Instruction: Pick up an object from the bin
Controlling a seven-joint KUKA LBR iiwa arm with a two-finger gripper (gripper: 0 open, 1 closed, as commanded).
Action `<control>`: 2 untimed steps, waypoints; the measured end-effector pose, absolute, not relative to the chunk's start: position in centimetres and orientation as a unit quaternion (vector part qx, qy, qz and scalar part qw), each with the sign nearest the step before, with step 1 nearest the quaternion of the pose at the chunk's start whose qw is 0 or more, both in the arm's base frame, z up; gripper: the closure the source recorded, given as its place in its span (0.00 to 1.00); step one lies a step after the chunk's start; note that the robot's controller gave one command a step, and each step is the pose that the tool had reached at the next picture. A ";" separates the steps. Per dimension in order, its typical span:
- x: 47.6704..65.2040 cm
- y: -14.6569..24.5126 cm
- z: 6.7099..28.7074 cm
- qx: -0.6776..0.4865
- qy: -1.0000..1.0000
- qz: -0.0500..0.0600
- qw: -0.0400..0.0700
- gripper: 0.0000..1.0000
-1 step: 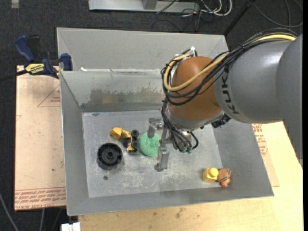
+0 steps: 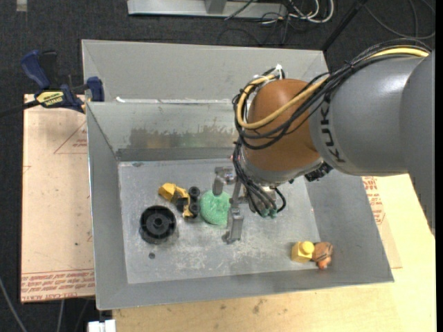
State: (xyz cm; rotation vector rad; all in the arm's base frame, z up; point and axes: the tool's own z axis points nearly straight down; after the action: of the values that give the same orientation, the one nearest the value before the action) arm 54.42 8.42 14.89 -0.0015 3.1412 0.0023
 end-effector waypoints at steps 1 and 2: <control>57.3 8.4 11.1 0.000 1.000 0.002 0.005 0.00; 59.5 10.1 7.0 0.024 1.000 0.001 0.002 1.00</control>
Offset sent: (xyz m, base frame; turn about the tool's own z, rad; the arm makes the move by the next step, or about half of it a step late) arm 0.0497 0.0163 -0.0789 0.0485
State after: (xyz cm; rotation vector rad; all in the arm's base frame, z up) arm 59.47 10.14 7.03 0.0738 3.1374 0.0036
